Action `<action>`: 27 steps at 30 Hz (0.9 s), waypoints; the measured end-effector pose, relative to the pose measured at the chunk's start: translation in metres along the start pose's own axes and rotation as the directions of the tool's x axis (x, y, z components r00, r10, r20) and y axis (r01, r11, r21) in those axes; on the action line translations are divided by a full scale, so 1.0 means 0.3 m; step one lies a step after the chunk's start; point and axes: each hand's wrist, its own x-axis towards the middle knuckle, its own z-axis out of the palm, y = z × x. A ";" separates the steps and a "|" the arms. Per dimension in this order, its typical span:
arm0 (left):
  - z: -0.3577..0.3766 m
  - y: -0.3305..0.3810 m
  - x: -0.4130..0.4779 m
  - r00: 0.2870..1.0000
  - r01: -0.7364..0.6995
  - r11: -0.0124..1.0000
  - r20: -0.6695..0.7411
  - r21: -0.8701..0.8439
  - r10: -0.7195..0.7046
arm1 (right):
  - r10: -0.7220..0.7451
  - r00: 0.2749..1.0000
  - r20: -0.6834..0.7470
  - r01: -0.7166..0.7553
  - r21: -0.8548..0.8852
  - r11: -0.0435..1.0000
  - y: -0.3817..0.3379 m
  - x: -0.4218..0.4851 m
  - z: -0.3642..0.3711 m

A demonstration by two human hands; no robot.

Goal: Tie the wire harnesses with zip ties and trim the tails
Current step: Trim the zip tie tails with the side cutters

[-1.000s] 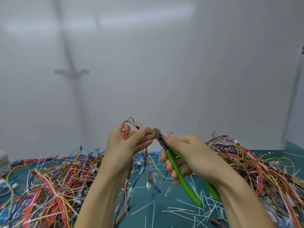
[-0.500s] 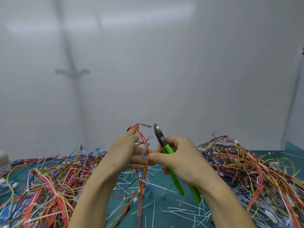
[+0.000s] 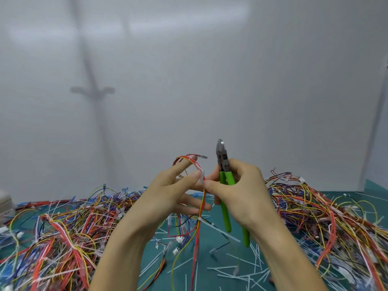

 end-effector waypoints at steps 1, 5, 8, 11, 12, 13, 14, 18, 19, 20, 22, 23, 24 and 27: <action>-0.006 -0.002 -0.003 0.999 -0.003 1.000 0.041 0.007 0.002 | -0.011 1.000 -0.023 0.012 0.004 1.000 0.000 0.000 -0.004; -0.038 -0.021 -0.010 0.980 0.041 0.999 0.194 0.021 -0.044 | -0.018 0.994 -0.108 0.023 0.038 0.999 -0.004 0.001 -0.017; -0.041 -0.027 -0.010 0.968 0.042 0.998 0.247 0.046 -0.052 | 0.003 0.991 -0.133 0.006 0.066 0.998 -0.004 0.004 -0.023; -0.026 -0.026 -0.002 0.984 0.023 1.000 0.174 0.010 -0.025 | 0.034 0.990 -0.133 -0.022 0.093 0.995 0.000 0.005 -0.024; -0.024 -0.027 0.002 0.992 0.008 1.000 0.126 -0.016 -0.006 | 0.048 0.991 -0.126 -0.034 0.112 0.993 0.000 0.006 -0.025; -0.024 -0.028 0.005 0.998 -0.009 0.999 0.069 -0.046 0.012 | 0.062 0.992 -0.111 -0.047 0.134 0.990 0.001 0.007 -0.027; -0.026 -0.028 0.008 1.000 -0.026 0.996 0.009 -0.081 0.027 | 0.080 0.993 -0.087 -0.065 0.155 0.986 0.000 0.009 -0.030; -0.033 -0.025 0.017 0.983 -0.082 0.982 -0.179 -0.169 0.051 | 0.191 0.977 0.098 -0.206 0.180 0.962 -0.007 0.013 -0.036; -0.031 -0.023 0.019 0.975 -0.093 0.980 -0.218 -0.179 0.052 | 0.209 0.965 0.158 -0.235 0.163 0.958 -0.011 0.010 -0.036; -0.028 -0.021 0.020 0.965 -0.106 0.976 -0.256 -0.188 0.055 | 0.217 0.951 0.220 -0.249 0.128 0.960 -0.014 0.006 -0.038; -0.022 -0.018 0.021 0.947 -0.134 0.969 -0.314 -0.208 0.064 | 0.212 0.916 0.340 -0.243 0.050 0.969 -0.020 -0.003 -0.038; -0.020 -0.016 0.021 0.941 -0.145 0.966 -0.331 -0.215 0.067 | 0.205 0.900 0.384 -0.226 0.011 0.974 -0.022 -0.008 -0.036; -0.018 -0.015 0.020 0.936 -0.153 0.964 -0.344 -0.219 0.070 | 0.195 0.892 0.408 -0.199 -0.033 0.979 -0.025 -0.013 -0.034; -0.016 -0.011 0.019 0.927 -0.165 0.959 -0.369 -0.231 0.071 | 0.131 0.920 0.369 -0.047 -0.229 0.972 -0.026 -0.020 -0.025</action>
